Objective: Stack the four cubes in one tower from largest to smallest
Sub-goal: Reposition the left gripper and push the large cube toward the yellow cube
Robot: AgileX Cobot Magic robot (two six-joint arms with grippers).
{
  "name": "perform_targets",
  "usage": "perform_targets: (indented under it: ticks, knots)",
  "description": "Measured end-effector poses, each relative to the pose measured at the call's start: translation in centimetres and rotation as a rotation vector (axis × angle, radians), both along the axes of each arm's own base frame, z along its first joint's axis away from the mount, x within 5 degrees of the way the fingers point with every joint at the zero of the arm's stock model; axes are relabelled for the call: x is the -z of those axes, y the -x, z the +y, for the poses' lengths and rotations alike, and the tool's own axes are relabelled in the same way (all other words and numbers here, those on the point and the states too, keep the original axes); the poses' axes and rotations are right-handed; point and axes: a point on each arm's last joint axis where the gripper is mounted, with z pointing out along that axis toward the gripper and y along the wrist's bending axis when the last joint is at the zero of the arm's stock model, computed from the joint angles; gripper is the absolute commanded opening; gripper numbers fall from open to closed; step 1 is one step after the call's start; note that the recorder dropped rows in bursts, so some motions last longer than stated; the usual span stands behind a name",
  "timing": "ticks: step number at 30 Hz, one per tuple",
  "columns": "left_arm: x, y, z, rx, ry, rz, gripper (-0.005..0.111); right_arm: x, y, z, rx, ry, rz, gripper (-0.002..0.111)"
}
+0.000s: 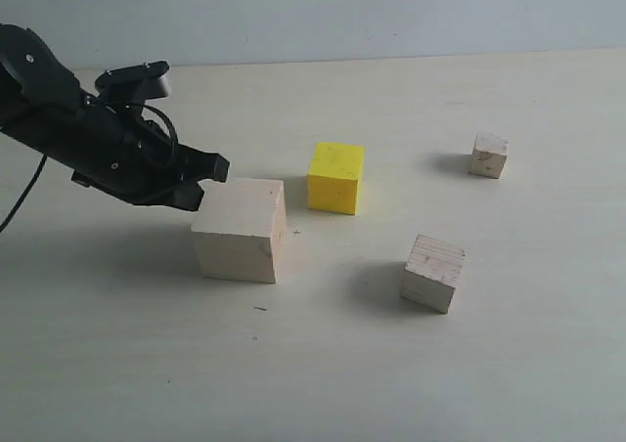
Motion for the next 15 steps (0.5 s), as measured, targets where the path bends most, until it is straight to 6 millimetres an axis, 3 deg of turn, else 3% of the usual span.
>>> perform_targets:
  ticks: [15]
  knots:
    - [2.4, 2.4, 0.9, -0.001, -0.031, 0.117, 0.0, 0.0, 0.0, 0.0, 0.0, 0.0, 0.0, 0.0]
